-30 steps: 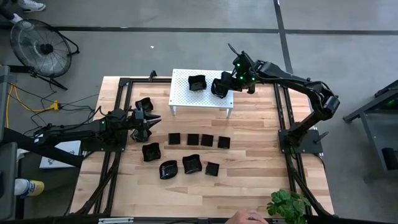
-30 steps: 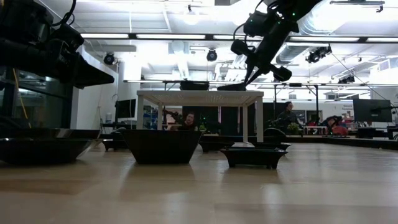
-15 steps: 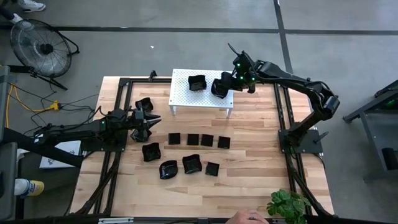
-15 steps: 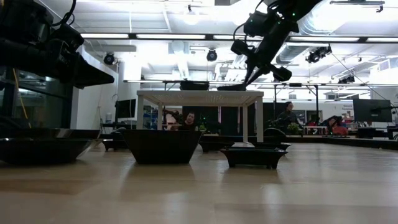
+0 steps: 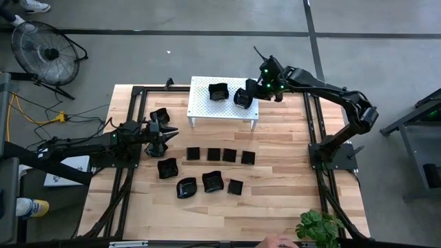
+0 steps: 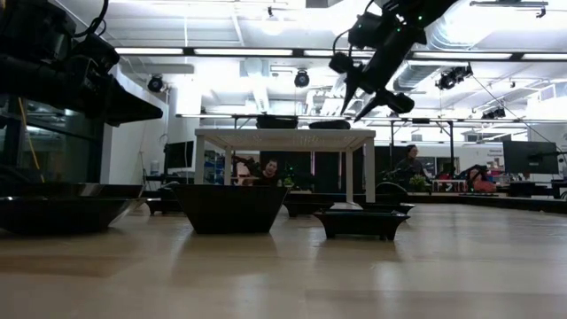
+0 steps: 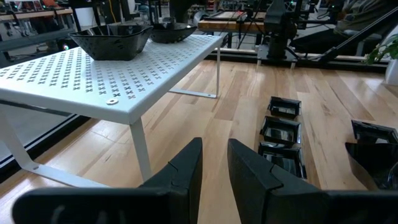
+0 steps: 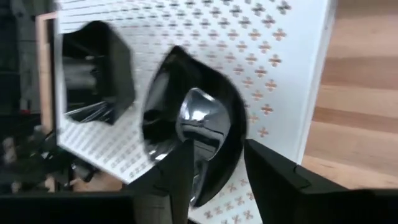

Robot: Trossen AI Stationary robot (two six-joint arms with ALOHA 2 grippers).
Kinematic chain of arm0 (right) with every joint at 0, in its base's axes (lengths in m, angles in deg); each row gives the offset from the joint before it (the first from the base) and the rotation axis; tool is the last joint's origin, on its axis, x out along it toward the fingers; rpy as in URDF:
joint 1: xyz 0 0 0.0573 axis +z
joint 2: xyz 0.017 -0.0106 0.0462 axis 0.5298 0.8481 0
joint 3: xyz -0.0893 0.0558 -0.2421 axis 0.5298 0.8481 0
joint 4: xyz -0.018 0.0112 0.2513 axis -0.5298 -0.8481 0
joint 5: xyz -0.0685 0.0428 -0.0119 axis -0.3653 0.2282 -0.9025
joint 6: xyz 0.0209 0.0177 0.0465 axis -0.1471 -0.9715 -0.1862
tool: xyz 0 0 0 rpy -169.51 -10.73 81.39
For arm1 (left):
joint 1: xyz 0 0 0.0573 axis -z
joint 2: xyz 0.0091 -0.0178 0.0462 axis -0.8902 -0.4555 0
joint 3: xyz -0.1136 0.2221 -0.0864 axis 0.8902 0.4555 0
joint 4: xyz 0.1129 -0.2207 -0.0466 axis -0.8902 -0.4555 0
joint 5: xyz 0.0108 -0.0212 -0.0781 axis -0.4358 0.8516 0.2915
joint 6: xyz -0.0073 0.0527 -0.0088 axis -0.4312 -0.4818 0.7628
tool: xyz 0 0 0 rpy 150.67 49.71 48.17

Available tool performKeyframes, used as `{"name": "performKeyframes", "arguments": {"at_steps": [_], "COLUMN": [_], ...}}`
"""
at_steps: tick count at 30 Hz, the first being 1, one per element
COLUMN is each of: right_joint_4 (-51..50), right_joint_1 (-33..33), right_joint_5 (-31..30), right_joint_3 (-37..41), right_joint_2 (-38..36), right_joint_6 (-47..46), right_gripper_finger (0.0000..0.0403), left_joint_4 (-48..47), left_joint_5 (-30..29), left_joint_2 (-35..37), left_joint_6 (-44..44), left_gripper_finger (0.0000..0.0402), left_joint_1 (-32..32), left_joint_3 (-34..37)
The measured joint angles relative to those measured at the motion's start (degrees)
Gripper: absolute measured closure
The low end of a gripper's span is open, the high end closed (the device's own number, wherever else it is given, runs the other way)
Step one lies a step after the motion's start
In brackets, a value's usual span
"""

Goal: Pick & Place Mini shaped plates
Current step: Put the square plate on the shelf

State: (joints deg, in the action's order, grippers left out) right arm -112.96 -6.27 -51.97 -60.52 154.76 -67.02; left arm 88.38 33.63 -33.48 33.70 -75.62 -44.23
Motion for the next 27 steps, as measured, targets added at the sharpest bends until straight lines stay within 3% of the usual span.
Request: {"name": "performKeyframes", "arguments": {"at_steps": [8,20,27], "right_joint_4": [-4.0,-20.8,-13.4], "right_joint_1": [2.2,12.5,19.3], "right_joint_5": [0.3,3.2,7.5], "right_joint_3": [0.0,2.0,18.0], "right_joint_2": [-5.1,-11.4,-19.1], "right_joint_6": [5.8,26.2,15.2], "right_gripper_finger": [0.0262,0.0263,0.0263], "left_joint_4": [0.0,0.0,0.0], "left_joint_5": [0.0,0.0,0.0], "left_joint_2": [0.0,0.0,0.0], "left_joint_6": [0.0,0.0,0.0], "left_gripper_finger": [0.0328,0.0328,0.0328], "left_joint_1": [0.0,0.0,0.0], "left_joint_3": [0.0,0.0,0.0]}}
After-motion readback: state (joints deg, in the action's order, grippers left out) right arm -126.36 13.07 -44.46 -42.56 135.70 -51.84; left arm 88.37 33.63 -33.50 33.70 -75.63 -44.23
